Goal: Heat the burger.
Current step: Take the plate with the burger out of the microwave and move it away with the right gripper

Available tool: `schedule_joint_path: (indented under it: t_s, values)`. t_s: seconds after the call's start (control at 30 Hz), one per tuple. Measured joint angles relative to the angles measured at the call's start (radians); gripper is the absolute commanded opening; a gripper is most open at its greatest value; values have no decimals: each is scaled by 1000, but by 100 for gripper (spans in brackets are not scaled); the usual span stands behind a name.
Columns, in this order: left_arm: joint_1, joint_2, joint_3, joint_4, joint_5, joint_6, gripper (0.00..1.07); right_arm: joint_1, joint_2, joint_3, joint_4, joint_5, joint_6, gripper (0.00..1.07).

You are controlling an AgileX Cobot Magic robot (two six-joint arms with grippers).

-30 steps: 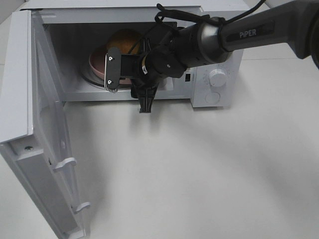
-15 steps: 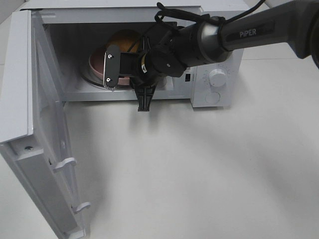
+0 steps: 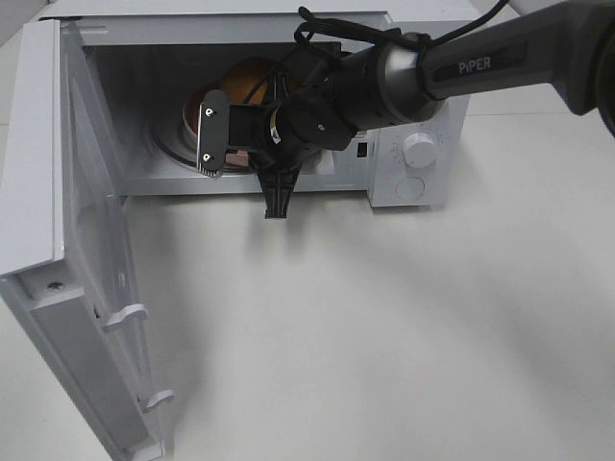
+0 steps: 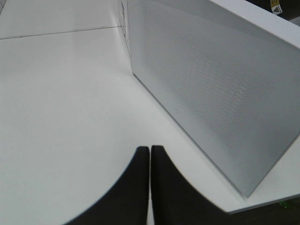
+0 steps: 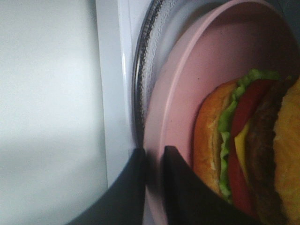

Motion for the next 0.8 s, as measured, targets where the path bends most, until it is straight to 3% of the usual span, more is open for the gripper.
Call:
schedule_joint_path:
  t_s: [0.8]
  values:
    - [0,0,0,0,0,0,0,28,-50,3,18,145,-105,0]
